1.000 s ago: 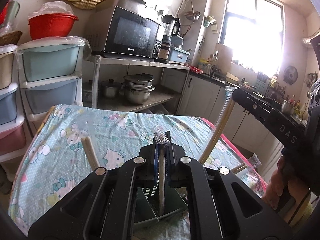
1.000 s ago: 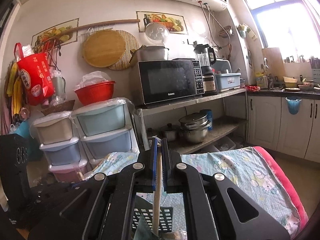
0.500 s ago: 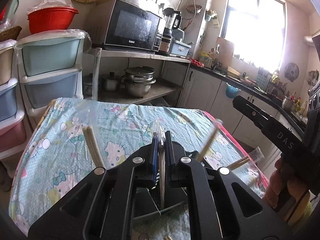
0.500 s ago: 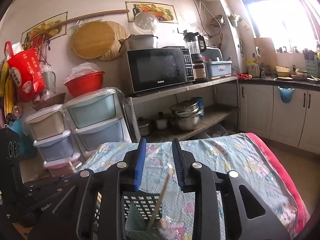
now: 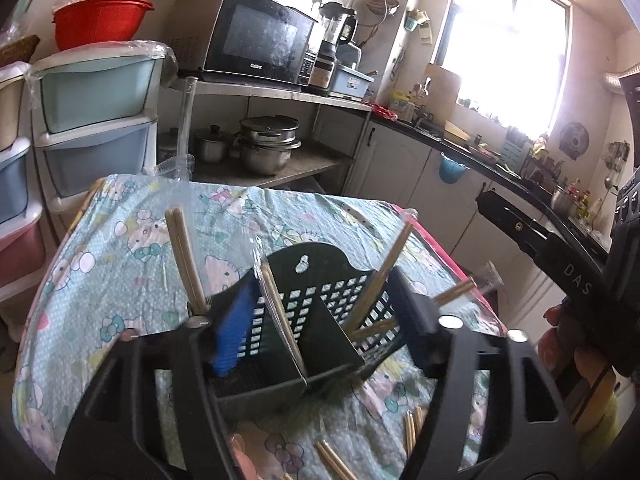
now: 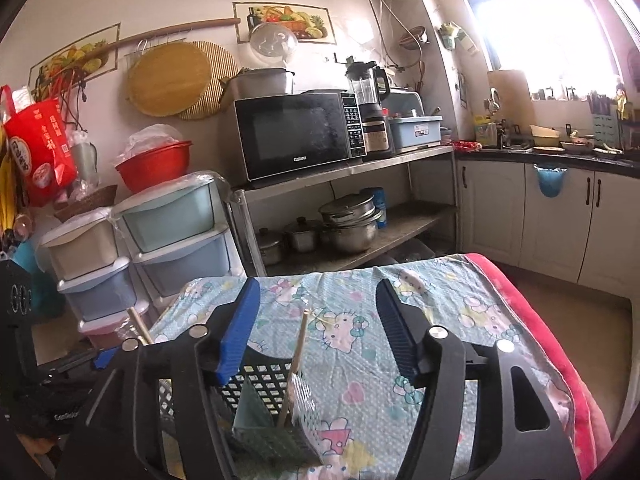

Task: Organize utensils
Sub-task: 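Move both grippers back down to the loose chopsticks on the cloth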

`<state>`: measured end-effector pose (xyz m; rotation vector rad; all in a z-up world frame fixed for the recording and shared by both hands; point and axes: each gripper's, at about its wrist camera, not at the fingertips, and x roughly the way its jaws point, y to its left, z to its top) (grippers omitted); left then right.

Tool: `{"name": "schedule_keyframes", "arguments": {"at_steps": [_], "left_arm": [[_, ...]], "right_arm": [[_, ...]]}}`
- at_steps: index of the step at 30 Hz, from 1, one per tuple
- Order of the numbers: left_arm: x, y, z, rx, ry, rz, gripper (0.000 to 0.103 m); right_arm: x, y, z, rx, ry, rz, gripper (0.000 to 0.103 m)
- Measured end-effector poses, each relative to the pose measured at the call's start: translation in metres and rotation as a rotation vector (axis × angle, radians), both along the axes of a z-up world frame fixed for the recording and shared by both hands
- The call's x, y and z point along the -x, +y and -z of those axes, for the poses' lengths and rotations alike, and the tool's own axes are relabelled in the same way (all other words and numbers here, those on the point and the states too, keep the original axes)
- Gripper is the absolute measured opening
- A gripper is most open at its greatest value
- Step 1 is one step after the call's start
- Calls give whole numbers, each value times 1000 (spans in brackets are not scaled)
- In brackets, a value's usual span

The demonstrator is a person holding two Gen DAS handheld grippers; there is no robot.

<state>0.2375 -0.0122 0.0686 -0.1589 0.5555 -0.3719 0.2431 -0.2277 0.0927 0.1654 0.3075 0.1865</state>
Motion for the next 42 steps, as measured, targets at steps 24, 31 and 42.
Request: {"name": "schedule_keyframes", "arguments": {"at_steps": [24,31,42], "left_arm": [[60,15,-11,28,-43,-12,92],[72,20,-9,28,-44,-22,92],[79,35,12,30,13,-64,92]], "right_arm": [[59,3,-5,53,-24,-29,83],[71,5,3,73,-6,-46,84],[83,4,17,114,43,-61,84]]}}
